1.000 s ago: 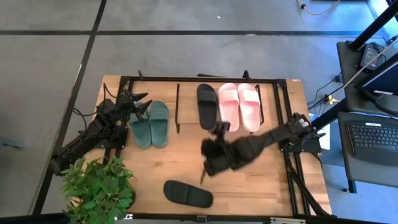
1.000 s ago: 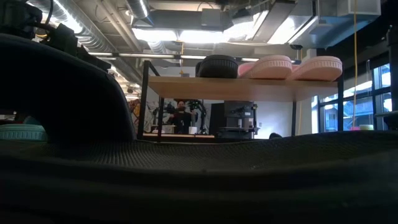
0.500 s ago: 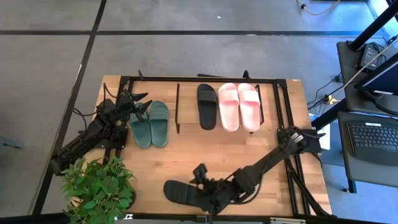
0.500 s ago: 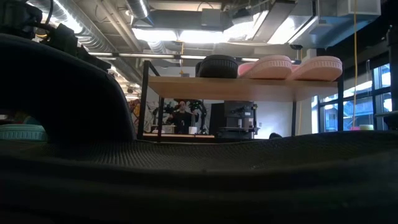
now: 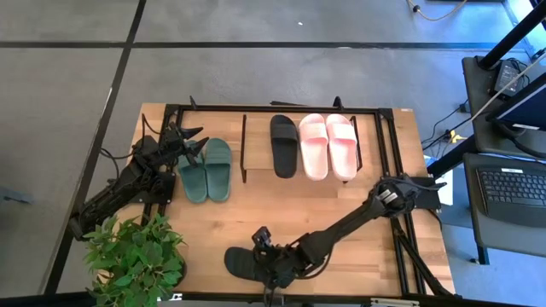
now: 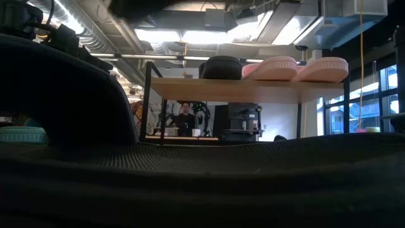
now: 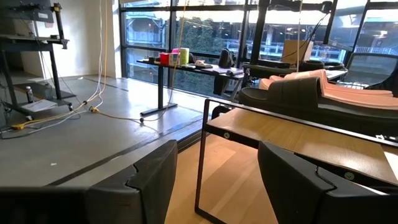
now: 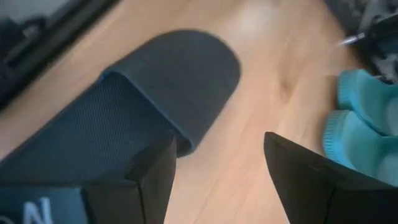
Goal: Pick and place slides into the shelf
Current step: Put the black slide on the shelf
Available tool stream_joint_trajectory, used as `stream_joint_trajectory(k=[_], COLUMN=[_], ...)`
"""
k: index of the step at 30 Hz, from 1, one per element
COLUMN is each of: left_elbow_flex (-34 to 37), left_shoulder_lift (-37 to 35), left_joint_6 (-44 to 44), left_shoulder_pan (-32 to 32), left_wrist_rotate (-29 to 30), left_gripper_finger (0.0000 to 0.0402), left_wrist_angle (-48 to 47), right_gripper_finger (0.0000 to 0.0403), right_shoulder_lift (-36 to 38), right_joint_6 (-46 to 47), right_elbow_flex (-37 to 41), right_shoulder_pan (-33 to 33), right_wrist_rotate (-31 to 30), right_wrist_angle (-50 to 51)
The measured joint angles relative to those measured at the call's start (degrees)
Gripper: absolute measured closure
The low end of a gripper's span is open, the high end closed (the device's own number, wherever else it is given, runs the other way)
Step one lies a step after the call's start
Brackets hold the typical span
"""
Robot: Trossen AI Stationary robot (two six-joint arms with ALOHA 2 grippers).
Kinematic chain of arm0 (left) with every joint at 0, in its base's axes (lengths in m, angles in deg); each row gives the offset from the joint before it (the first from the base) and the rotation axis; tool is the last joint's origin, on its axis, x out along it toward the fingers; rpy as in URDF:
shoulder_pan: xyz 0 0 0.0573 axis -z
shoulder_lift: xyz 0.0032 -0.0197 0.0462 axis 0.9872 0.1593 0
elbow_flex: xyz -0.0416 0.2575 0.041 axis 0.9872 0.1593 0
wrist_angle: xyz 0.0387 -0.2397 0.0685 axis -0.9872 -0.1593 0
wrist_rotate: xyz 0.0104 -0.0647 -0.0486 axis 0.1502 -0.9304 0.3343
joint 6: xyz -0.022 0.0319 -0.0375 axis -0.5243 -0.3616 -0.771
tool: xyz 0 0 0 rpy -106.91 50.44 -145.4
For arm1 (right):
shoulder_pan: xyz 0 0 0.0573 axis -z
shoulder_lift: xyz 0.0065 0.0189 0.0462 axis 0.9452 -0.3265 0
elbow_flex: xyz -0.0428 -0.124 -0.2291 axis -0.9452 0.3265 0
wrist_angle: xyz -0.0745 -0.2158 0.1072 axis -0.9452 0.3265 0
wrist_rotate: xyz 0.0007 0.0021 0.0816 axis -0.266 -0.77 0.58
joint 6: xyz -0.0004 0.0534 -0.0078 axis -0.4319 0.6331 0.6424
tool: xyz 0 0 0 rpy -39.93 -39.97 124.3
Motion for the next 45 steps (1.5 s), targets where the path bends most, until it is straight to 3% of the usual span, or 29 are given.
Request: stream_joint_trajectory(k=[9, 23, 29, 40, 45], left_elbow_flex=[0.0, 0.0, 0.0, 0.0, 0.0], left_shoulder_lift=[0.0, 0.0, 0.0, 0.0, 0.0], left_joint_6=[-0.3, -1.5, -1.4, -1.5, -1.5], left_shoulder_pan=[0.0, 0.0, 0.0, 0.0, 0.0], left_wrist_rotate=[0.0, 0.0, 0.0, 0.0, 0.0], left_gripper_finger=[0.0185, 0.0185, 0.0185, 0.0185, 0.0185], left_wrist_angle=[0.0, 0.0, 0.0, 0.0, 0.0], right_gripper_finger=[0.0163, 0.0168, 0.0226, 0.0383, 0.0387], right_shoulder_lift=[-5.4, -6.4, -6.4, -6.3, -5.7], right_joint_6=[-6.0, -7.1, -7.1, -3.1, -1.6], right_elbow_flex=[0.0, 0.0, 0.0, -0.1, -0.1], right_shoulder_pan=[0.8, 2.3, 2.4, 3.8, 3.7], right_wrist_rotate=[0.2, 0.1, 1.9, 5.6, -0.2], right_wrist_angle=[-0.6, -8.2, -7.8, -6.0, -3.9])
